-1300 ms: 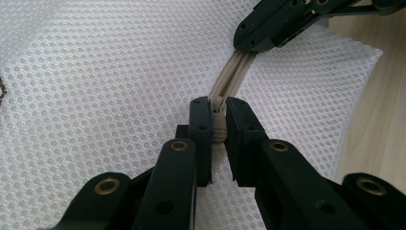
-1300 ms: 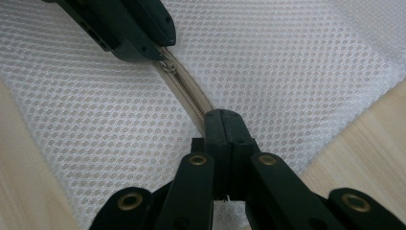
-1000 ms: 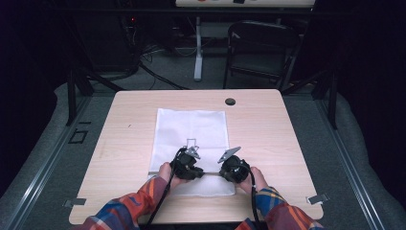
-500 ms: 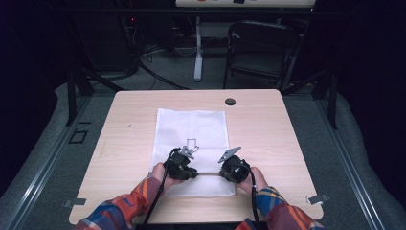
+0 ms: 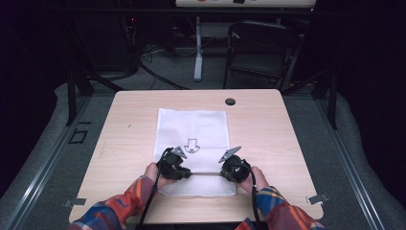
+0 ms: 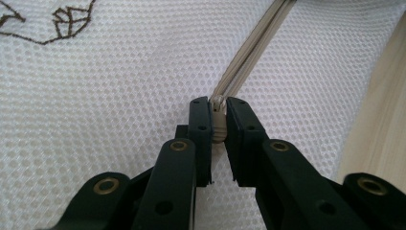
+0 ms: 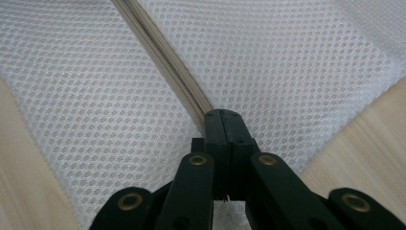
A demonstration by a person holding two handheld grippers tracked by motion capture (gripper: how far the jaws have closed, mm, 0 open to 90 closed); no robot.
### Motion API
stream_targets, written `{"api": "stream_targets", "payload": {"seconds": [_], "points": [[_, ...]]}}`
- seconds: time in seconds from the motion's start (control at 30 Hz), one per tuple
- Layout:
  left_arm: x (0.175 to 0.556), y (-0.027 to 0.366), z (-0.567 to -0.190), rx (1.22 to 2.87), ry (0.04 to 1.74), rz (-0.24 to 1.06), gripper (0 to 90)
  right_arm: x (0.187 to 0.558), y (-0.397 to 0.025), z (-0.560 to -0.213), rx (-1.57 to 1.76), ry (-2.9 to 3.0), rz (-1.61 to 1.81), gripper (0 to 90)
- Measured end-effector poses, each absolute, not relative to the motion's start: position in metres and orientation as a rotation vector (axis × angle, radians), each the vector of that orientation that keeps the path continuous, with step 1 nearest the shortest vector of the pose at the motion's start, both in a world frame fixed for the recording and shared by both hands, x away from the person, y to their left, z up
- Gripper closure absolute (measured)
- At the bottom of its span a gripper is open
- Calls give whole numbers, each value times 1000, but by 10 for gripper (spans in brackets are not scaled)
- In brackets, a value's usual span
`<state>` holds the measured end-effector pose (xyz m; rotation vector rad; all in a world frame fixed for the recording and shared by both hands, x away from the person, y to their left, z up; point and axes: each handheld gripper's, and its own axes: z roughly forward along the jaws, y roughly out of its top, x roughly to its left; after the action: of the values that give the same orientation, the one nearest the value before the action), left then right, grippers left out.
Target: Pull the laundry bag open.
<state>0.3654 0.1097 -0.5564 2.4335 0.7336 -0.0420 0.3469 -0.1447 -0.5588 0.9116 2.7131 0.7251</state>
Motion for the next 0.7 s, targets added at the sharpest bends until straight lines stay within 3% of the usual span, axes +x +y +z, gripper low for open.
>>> {"api": "stream_targets", "payload": {"seconds": [0.7], "points": [[363,123,-555,2445,754,-42,809,349,-153,-556,948,2731,657,900]]}}
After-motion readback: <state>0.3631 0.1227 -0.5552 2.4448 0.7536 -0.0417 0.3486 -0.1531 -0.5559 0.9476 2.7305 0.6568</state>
